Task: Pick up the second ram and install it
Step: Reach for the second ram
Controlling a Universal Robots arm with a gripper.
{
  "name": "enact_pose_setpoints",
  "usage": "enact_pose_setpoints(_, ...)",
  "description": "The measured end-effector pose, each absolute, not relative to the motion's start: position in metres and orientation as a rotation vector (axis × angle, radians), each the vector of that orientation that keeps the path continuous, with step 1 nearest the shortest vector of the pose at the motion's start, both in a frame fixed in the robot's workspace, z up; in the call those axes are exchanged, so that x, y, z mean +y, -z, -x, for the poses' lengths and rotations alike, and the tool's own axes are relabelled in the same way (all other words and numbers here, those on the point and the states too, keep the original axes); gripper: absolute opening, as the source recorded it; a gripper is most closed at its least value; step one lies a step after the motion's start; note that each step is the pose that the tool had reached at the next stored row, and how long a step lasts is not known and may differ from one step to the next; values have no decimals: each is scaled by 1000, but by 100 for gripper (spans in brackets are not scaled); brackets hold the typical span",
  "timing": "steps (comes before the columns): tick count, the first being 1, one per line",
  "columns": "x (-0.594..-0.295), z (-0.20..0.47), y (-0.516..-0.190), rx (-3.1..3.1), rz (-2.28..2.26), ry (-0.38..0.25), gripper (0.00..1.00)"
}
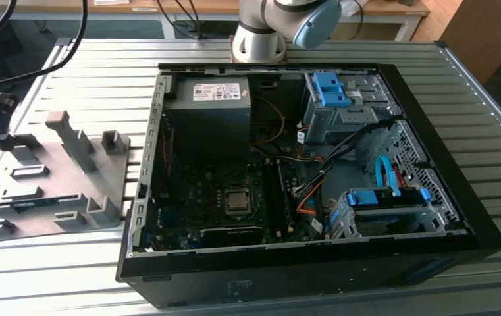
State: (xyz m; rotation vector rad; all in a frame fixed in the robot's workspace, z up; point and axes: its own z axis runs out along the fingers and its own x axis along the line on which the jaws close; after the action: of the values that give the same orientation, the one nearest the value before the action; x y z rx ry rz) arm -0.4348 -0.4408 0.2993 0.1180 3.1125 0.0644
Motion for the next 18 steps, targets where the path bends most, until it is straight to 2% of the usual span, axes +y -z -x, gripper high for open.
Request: enact_pose_setpoints(18, -441, 435, -276, 3112, -118, -64, 10)
